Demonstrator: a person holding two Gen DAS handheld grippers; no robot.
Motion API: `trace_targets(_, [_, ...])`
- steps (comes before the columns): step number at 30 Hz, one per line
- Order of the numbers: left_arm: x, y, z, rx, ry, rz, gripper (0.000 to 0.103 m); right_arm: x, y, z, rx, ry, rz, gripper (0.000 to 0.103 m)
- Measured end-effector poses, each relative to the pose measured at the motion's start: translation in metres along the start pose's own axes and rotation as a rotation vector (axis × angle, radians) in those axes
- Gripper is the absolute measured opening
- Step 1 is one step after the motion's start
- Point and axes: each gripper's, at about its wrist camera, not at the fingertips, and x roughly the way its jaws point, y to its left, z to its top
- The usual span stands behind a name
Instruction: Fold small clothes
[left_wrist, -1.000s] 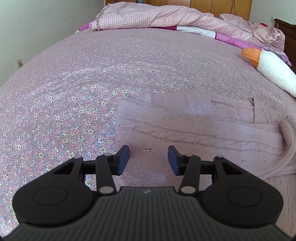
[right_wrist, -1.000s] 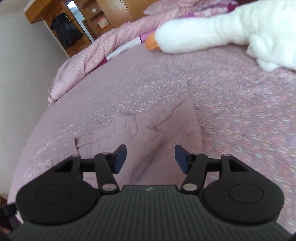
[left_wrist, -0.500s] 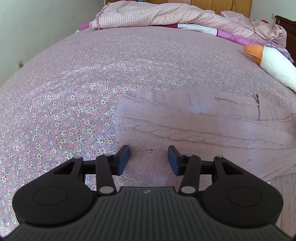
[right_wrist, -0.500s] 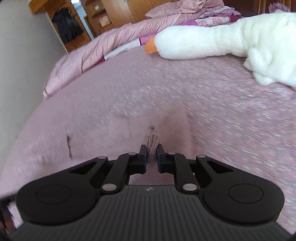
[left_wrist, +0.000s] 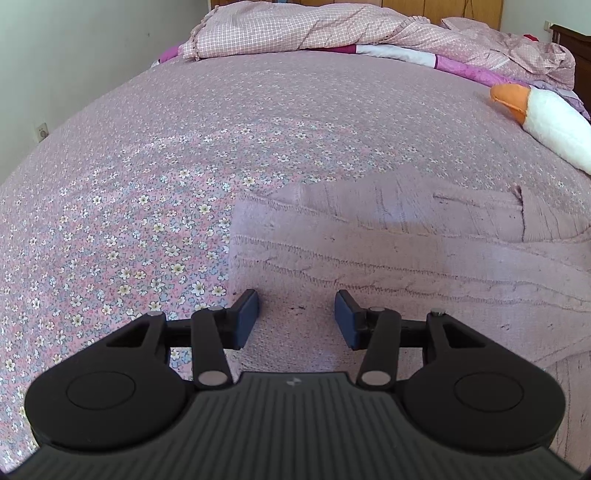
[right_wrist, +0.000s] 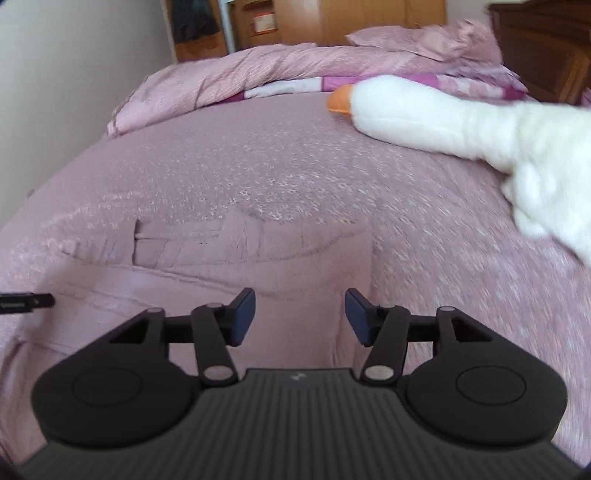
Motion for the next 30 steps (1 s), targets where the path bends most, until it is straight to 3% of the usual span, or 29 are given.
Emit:
trace_targets(6, [0.003, 0.0, -0.003, 0.024, -0.018, -0.002, 0.055, 0.053, 0.011, 0.001, -0.176, 0.149, -0.047, 0.054])
trace_targets(7, [0.003, 0.001, -0.004, 0.023, -0.024, -0.005, 0.057, 0.053, 0.011, 0.0, -0.188, 0.15, -0.037, 0.05])
trace_targets(10, [0.006, 0.004, -0.006, 0.013, -0.03, -0.011, 0.061, 0.046, 0.017, -0.002, -0.246, 0.18, 0.036, 0.017])
trace_targets(11, [0.007, 0.004, -0.005, 0.009, -0.028, -0.013, 0.061, 0.043, 0.02, -0.003, -0.269, 0.191, 0.05, 0.015])
trace_targets(14, [0.007, 0.004, -0.002, -0.002, -0.028, -0.015, 0.061, 0.032, 0.034, -0.002, -0.397, 0.144, 0.014, 0.014])
trace_targets(17, [0.01, 0.002, 0.0, -0.012, -0.044, -0.004, 0.061, 0.027, 0.029, 0.01, -0.335, 0.092, -0.01, 0.014])
trace_targets(22, [0.024, -0.004, -0.001, 0.026, -0.064, 0.016, 0.066, 0.063, 0.017, 0.007, -0.234, 0.198, -0.035, 0.017])
trace_targets(27, [0.026, 0.0, 0.0, 0.038, -0.069, 0.005, 0.066, 0.062, 0.012, 0.002, -0.145, 0.149, -0.043, 0.017])
trace_targets(30, [0.019, 0.002, 0.001, 0.036, -0.059, 0.008, 0.067, 0.051, 0.01, -0.001, -0.126, 0.122, -0.055, 0.032])
